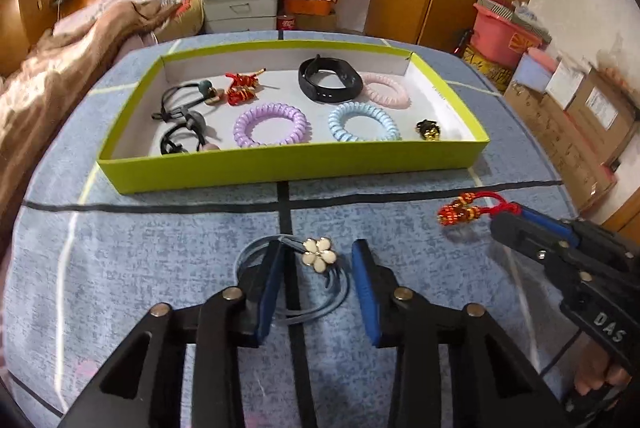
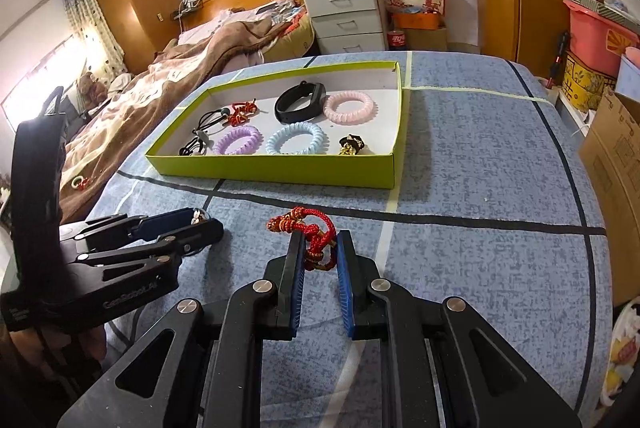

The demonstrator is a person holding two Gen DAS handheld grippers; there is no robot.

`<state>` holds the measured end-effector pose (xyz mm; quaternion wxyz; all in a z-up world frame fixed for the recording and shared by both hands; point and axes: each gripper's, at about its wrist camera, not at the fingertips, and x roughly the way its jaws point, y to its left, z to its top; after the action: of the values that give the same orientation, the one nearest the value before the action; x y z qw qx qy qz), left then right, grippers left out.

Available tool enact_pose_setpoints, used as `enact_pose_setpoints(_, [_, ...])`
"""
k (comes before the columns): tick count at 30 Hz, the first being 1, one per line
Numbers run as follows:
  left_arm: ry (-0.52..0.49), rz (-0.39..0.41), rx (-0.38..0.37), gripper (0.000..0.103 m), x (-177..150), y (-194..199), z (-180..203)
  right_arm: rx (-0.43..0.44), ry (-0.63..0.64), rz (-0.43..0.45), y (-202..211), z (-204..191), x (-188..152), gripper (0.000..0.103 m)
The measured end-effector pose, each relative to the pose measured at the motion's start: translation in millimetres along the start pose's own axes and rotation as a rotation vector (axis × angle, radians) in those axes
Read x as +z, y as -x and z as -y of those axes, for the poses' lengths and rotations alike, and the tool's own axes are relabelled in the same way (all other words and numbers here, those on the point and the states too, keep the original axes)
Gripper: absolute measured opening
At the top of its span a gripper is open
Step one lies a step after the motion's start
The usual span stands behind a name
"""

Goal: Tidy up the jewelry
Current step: 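Close the left gripper on the gray flower hair tie while the right gripper holds the red beaded tie, then carry the red beaded tie and gray flower tie over the green box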

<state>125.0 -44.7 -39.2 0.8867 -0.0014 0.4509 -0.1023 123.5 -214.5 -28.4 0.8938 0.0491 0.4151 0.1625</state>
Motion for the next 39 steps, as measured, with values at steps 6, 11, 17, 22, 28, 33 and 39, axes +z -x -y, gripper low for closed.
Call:
enact_pose_setpoints(6, [-0.038, 0.003, 0.027, 0.018, -2, 1, 4, 0.000, 0.001, 0.001, 1, 0, 0, 0.016])
enact_pose_setpoints(11, [-0.036, 0.006, 0.016, 0.018, -4, 4, 0, 0.001, 0.004, 0.001, 1, 0, -1, 0.016])
enact_pose_setpoints(17, [-0.019, 0.026, 0.003, 0.018, -7, 13, -7, -0.007, -0.006, 0.006, 4, -3, -1, 0.016])
enact_pose_setpoints(22, [-0.016, 0.050, -0.004, 0.018, -9, 23, -10, -0.005, -0.016, 0.018, 8, -6, -2, 0.016])
enact_pose_setpoints(28, [-0.005, 0.080, -0.016, 0.018, -10, 35, -15, -0.001, -0.024, 0.025, 12, -13, -3, 0.016])
enact_pose_setpoints(33, [0.002, 0.109, -0.014, 0.018, -7, 47, -21, 0.001, -0.027, 0.043, 17, -18, 0, 0.016])
enact_pose_setpoints(39, [-0.004, 0.150, -0.010, 0.018, 4, 60, -30, 0.002, -0.020, 0.071, 22, -26, 11, 0.016])
